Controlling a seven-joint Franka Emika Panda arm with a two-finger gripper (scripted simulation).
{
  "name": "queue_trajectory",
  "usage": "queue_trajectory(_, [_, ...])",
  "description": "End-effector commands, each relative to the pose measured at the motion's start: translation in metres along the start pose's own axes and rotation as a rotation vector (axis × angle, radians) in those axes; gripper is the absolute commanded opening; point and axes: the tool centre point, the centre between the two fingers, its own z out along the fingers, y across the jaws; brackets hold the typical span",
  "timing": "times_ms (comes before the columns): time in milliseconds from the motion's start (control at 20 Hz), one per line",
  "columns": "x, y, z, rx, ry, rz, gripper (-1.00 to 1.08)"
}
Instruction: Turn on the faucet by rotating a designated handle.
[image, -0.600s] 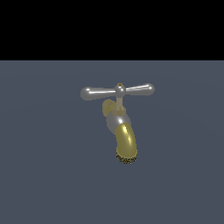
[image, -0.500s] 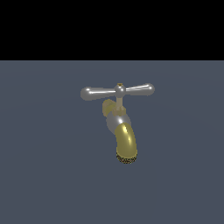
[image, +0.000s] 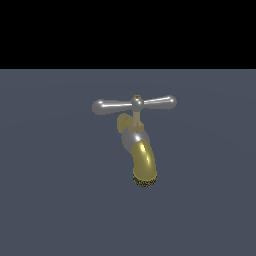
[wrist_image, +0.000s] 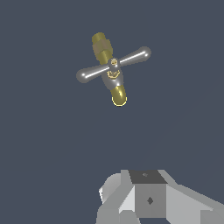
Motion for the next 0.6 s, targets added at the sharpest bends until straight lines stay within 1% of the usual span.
queue_trajectory(0, [0.002, -0.005, 0.007, 0.0, -0.001, 0.027, -1.0])
queue_trajectory(250, [0.009, -0.02, 0.025, 0.0, -0.003, 0.106, -1.0])
queue_trajectory(550, [0.023, -0.043, 0.055, 0.001, -0.006, 0.231, -1.0])
